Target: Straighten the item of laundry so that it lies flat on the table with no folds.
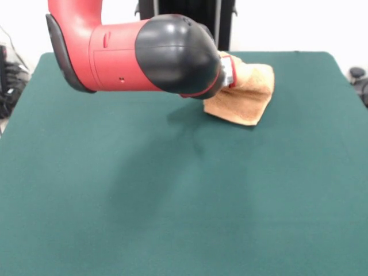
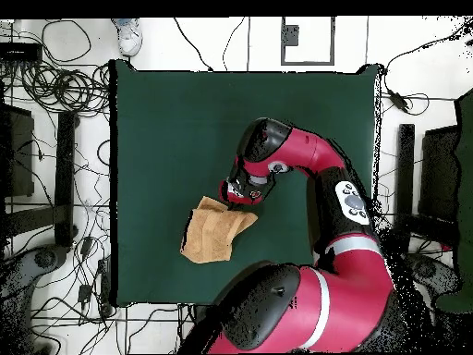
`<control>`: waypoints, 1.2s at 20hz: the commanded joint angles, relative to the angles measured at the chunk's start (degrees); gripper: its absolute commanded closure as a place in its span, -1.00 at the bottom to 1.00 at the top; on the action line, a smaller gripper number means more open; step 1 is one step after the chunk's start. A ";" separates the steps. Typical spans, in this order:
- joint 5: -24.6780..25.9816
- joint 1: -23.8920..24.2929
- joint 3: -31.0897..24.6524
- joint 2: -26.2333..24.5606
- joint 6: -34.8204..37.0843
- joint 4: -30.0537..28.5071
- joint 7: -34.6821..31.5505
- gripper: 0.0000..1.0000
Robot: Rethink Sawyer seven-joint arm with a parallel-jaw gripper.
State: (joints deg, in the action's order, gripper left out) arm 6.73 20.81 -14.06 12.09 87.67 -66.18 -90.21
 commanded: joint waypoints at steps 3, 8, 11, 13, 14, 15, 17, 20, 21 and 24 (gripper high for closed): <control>-2.75 -1.15 -2.89 -2.10 1.94 -2.71 -4.98 1.00; -4.85 -0.50 -2.44 -1.12 -0.29 -5.25 -7.27 1.00; -5.53 -0.32 -2.34 -0.92 -0.60 -5.89 -7.28 -1.00; -5.80 -0.23 -2.27 -0.78 -0.67 -6.21 -7.25 -1.00; -5.89 -0.29 -2.22 -0.92 -0.60 -5.99 -7.30 -1.00; -5.96 -0.32 -2.09 -0.88 -0.50 -6.02 -7.32 -1.00; -5.94 -0.54 -1.82 -1.21 -0.14 -5.48 -7.40 -1.00; -5.69 -0.97 -1.37 -2.04 3.69 -4.38 -7.82 -1.00; -5.71 -0.84 -1.49 -2.30 4.99 -4.27 -7.53 -1.00; -5.58 -0.09 -1.80 -2.47 6.50 -4.90 -6.11 -1.00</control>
State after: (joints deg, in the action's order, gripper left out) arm 3.71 20.93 -14.04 12.05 88.30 -66.48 -90.21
